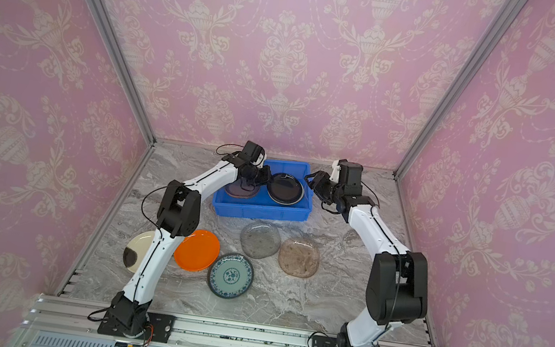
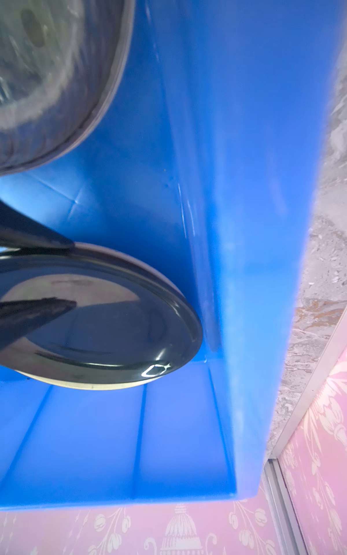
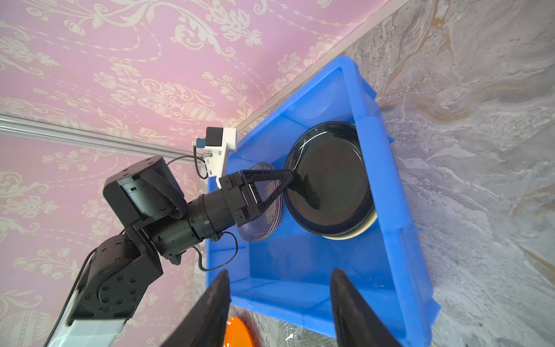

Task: Place the plates into the plastic bin on the countertop
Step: 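Lay the black plate flat in the bin and open the left gripper, then reach the right gripper toward the cream plate while the left gripper withdraws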

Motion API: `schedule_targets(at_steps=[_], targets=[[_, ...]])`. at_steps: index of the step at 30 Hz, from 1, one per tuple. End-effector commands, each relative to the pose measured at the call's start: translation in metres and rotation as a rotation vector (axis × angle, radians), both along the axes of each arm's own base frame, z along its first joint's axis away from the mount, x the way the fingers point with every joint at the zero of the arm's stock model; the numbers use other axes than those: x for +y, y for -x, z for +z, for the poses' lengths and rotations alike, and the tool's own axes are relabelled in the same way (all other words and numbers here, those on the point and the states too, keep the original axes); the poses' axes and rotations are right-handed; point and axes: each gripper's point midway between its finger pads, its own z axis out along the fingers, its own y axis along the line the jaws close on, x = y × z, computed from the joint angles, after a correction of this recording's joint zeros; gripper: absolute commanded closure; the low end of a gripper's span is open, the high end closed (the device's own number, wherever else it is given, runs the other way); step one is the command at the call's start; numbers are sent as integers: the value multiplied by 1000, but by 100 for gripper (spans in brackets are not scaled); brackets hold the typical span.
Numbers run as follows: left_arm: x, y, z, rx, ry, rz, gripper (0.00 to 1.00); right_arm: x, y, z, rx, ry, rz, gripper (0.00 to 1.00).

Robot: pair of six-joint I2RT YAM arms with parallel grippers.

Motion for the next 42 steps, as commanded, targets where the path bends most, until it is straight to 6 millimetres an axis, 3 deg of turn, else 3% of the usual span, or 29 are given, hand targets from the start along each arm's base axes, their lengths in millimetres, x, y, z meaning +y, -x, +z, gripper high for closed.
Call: schedule_targets(at_steps=[1,10,20,21,22,30,31,32,33,34,38,42], targets=[[0,2,3,-15,-48,-18,64,-1,0,-6,9,-17,0,45],[4,2,10,-38,-99,-27,61,0,2,-8,13,-26,-1,45],[-9,6,13,-44,-83,-54,61,2,4,-3,-4,-38,9,45],[-10,6,18,-56,-81,-60,61,2,10,-16,21,-37,10,44],[-10,5,22,-70,-82,-64,60,2,10,-16,22,-38,11,45],[3,-9,102,-250,-93,-73,46,5,14,2,-19,-36,33,45],[4,-8,114,-274,-91,-80,40,6,15,6,-28,-31,38,45],[6,-7,127,-302,-94,-82,28,7,17,8,-35,-21,46,45],[6,-5,143,-332,-87,-86,8,8,20,10,-40,-7,48,45],[7,-2,156,-355,-81,-88,1,9,22,12,-47,5,51,45],[11,16,201,-441,-66,-128,1,22,32,25,-85,62,92,46],[29,40,222,-489,-45,-84,1,56,51,42,-144,136,193,46]])
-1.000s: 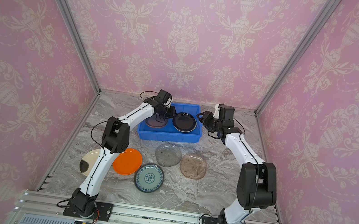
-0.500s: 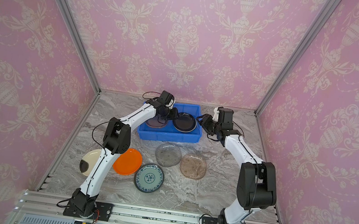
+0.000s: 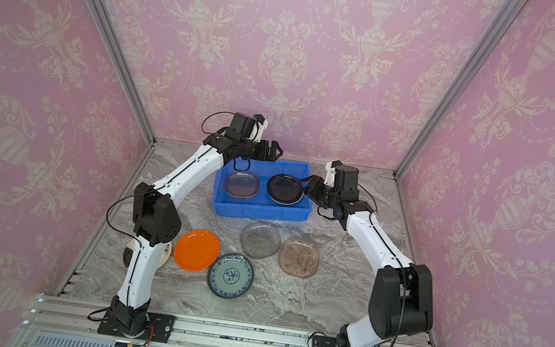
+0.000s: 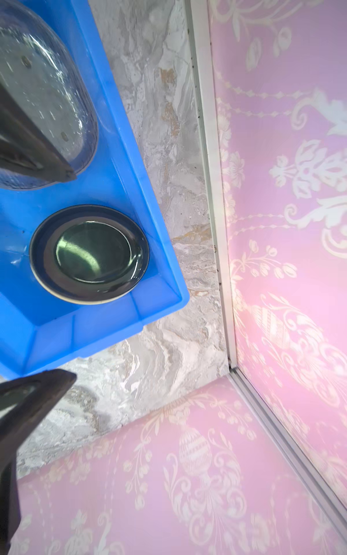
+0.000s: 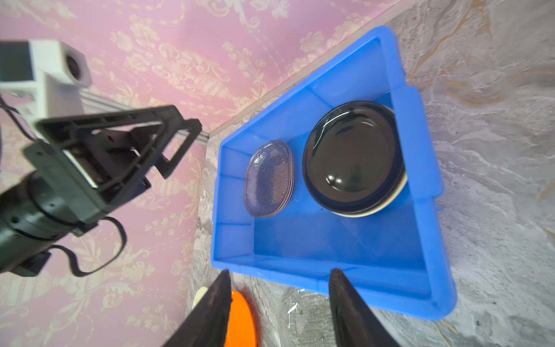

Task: Place the plates into the plastic bin on the countertop
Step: 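Reach the right gripper toward the cream plate while the left gripper withdraws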

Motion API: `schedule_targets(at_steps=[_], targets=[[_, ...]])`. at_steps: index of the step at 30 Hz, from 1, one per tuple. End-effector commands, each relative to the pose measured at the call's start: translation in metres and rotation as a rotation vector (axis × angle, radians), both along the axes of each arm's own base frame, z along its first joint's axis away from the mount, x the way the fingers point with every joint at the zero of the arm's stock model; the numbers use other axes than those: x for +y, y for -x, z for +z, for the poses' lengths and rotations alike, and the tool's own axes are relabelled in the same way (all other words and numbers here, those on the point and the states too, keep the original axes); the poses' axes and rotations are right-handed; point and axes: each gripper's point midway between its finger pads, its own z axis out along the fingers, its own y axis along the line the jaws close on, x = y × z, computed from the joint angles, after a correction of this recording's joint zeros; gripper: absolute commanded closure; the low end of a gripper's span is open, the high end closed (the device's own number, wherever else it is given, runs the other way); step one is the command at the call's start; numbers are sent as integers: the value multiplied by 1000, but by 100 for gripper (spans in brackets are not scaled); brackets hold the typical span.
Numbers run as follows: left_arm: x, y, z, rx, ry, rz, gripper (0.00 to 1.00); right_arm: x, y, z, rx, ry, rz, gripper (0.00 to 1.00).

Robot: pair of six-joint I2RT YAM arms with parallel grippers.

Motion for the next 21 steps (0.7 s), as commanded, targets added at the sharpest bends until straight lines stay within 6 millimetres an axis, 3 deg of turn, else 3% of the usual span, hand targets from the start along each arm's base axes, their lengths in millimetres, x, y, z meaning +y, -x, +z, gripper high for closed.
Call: schedule_targets(at_steps=[1,4,9,15,21], targets=[[20,17,22,-68,11,27,1,29,20,27,-82,88,99,46],[48,47,21,-28,26,79,1,69,43,33,-112,132,232,46],[113,105,12,-3,76,186,1,131,73,29,-105,120,393,46],[197,168,-22,76,14,396,1,207,107,-1,-51,113,620,48],[256,204,-21,54,104,568,1,273,128,-37,19,179,848,51]])
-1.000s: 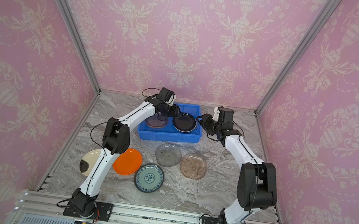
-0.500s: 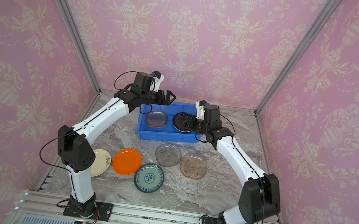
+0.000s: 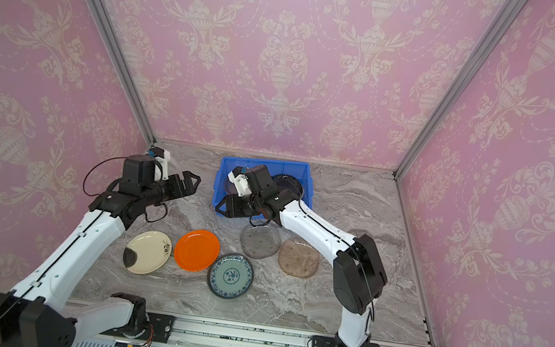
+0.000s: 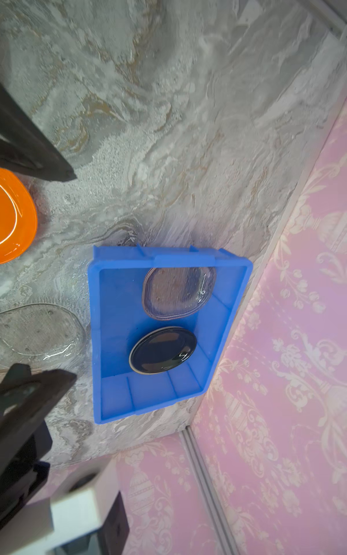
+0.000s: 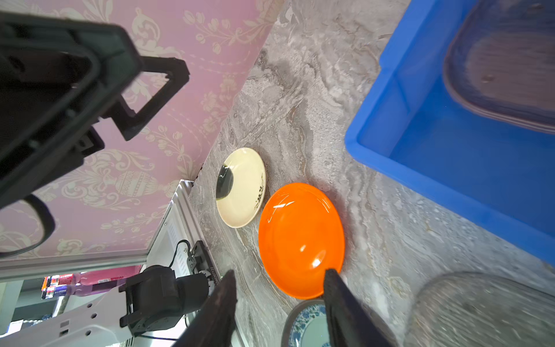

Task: Place the plates into the plastic bin on the countertop
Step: 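Reach the right gripper toward the cream plate while the left gripper withdraws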

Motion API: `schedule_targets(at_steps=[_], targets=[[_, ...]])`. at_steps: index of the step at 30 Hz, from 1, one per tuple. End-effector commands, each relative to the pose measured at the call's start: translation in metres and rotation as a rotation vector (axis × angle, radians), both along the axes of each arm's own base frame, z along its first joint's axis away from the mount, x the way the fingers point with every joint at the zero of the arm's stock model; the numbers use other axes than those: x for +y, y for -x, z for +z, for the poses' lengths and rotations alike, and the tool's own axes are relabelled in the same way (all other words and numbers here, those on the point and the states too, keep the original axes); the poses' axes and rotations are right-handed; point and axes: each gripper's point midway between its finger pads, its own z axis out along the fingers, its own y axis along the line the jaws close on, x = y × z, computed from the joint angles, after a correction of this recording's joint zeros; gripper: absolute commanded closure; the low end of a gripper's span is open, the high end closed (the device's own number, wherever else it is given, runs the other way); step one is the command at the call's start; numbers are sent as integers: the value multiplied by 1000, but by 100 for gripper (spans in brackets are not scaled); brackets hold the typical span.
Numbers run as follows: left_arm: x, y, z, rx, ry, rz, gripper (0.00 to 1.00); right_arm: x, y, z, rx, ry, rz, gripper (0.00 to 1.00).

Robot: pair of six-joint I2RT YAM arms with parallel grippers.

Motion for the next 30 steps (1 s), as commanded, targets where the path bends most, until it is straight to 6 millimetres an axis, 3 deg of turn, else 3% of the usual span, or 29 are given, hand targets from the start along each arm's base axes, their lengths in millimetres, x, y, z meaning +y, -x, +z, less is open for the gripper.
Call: schedule_targets(at_steps=[1,5,12,16,22,30], targets=[[25,17,-4,-7,63,109,1,28,20,-10,30,29,145,52],[47,33,8,-98,113,209,1,64,21,-28,77,35,216,54],[83,60,36,-268,212,366,1,107,24,-54,116,24,281,55],[81,53,36,-309,336,331,1,127,25,-69,127,15,313,57],[81,48,36,-334,365,319,1,151,28,-84,142,-15,341,58],[80,50,30,-320,341,312,1,164,24,-117,172,-18,322,60]])
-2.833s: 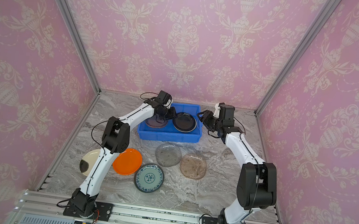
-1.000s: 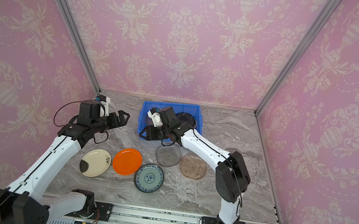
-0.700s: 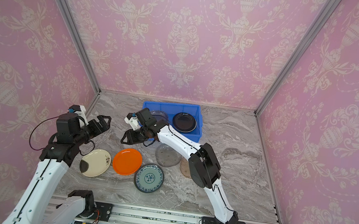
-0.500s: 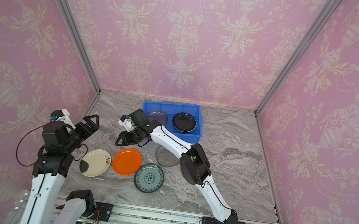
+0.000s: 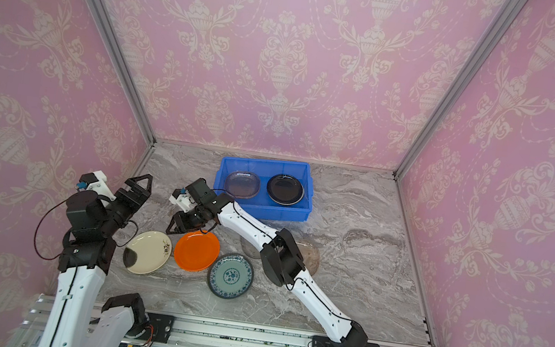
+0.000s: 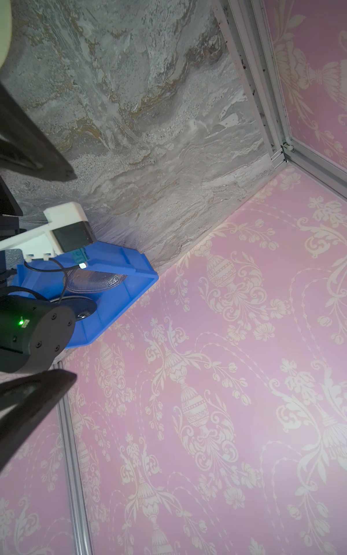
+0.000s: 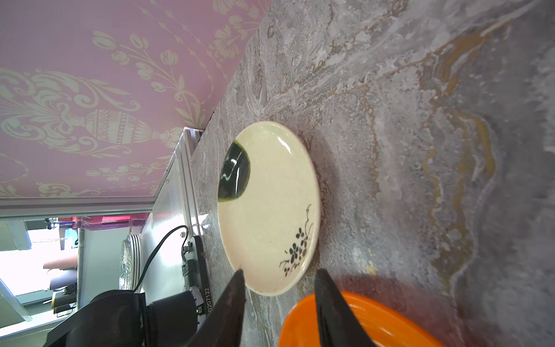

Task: Place the plates into the plastic bin on the countertop
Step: 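Reach the right gripper toward the cream plate while the left gripper withdraws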

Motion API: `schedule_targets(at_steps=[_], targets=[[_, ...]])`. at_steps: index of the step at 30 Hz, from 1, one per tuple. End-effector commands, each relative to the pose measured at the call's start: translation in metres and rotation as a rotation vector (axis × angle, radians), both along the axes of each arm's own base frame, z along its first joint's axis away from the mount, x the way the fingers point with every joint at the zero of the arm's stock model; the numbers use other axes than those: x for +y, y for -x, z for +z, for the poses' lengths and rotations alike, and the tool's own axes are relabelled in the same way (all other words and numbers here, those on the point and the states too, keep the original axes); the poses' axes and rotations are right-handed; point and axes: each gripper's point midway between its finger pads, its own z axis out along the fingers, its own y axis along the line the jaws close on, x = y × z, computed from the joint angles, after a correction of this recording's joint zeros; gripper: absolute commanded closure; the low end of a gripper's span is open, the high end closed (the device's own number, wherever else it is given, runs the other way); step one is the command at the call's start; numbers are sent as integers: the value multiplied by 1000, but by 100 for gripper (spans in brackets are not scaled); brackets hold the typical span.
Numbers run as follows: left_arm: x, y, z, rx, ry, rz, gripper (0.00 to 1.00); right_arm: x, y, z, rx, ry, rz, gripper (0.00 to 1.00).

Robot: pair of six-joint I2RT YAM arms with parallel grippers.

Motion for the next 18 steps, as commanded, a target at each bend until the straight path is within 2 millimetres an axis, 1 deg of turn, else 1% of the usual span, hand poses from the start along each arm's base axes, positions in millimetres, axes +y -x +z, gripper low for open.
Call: schedule_targets(at_steps=[1,5,12,18], targets=[[-2,1,3,-20,-3,-16,1,8,2,-6,24,-14,-2,60],[-2,1,0,-13,-10,-18,1,12,2,-15,39,-15,-5,60],[-1,4,-4,2,-37,-14,1,15,4,-24,53,-4,-13,61],[-2,6,-12,22,-48,-13,1,21,8,-27,76,-14,-13,62]])
